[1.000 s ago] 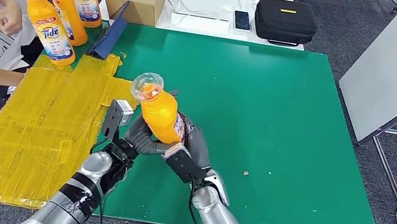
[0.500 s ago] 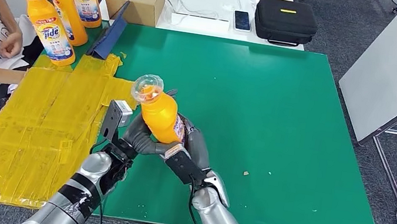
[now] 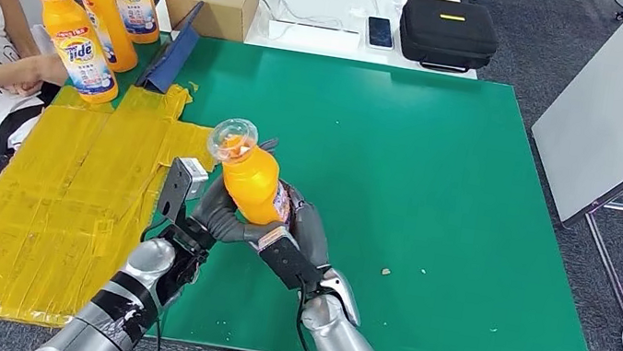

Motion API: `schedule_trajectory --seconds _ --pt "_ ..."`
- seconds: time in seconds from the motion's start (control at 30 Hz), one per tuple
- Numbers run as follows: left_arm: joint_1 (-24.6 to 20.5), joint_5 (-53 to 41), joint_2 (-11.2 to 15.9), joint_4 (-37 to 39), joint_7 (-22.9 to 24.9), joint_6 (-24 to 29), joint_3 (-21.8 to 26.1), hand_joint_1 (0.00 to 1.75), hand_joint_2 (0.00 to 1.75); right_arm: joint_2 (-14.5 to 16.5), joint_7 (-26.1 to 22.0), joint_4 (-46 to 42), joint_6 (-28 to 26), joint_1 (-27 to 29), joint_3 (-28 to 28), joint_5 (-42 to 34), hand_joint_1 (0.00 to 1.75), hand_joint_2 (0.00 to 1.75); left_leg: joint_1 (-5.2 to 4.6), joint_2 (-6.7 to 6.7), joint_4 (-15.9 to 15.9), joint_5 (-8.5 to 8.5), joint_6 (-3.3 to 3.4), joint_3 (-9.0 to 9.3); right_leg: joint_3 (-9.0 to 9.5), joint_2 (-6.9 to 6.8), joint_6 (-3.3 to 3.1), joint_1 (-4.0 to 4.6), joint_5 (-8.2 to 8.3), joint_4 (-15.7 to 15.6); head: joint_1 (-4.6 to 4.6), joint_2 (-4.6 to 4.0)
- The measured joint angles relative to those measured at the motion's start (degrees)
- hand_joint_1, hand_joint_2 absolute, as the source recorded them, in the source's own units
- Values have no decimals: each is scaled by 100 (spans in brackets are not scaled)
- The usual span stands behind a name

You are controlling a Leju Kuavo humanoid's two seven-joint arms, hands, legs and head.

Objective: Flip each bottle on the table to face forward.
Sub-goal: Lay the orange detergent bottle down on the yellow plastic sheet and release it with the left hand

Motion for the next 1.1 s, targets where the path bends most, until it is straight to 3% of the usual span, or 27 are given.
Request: schedule_trajectory --seconds 1.1 --pt "77 -61 32 -155 -33 107 8 0 175 -8 24 28 -12 55 -40 69 175 175 0 0 0 0 0 0 0 0 0 0 0 0 0 0"
